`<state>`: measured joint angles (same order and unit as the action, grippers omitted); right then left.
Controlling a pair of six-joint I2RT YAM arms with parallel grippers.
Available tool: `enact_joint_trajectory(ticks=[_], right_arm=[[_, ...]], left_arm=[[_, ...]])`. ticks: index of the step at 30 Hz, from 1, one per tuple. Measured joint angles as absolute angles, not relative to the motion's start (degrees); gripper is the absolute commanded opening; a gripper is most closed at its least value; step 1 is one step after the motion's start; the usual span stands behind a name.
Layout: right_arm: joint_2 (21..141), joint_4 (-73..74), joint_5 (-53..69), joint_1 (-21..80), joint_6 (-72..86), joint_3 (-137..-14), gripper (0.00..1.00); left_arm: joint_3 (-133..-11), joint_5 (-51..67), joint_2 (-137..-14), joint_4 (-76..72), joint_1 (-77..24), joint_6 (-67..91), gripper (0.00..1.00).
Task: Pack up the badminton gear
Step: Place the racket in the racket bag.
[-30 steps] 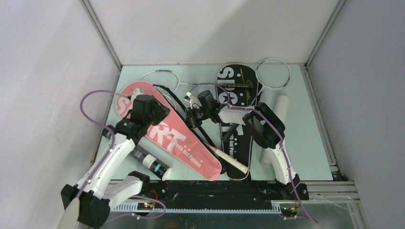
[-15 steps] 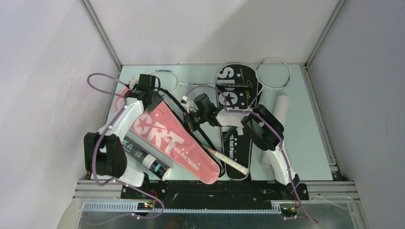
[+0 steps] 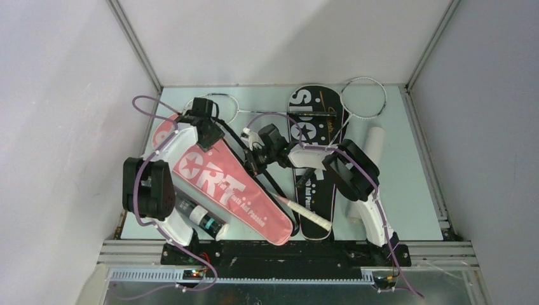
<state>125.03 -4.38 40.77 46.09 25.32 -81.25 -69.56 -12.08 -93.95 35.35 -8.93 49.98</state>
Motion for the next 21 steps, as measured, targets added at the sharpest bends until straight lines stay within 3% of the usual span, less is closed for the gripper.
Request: enact_joint_trajectory(ticks=[12,14,18,20,21], right_arm=[[124.8,-3.9,39.5,46.5,23.5,-81.3,0.00],[124.8,-3.7,39.1,46.6,23.3,-81.3,0.00],[124.7,-3.4,38.3,46.6,22.7,-80.9,0.00],[124.4,-3.4,37.9,46.6,22.4,-80.5,0.00],[124.1,-3.2,37.7,46.7,22.4,-80.3,0.00]], left_arm=[[-72.6,-9.8,-97.0,36.2,-8.9,49.0,0.54],[-74.0,-9.4,-98.7,36.3,-8.9,48.8,0.45],[-74.3,-8.3,-100.5,36.7,-8.9,48.2,0.13],[-74.3,-7.3,-100.6,36.6,-8.9,47.5,0.02],[-74.5,-7.0,-100.6,36.7,-8.9,47.2,0.01]])
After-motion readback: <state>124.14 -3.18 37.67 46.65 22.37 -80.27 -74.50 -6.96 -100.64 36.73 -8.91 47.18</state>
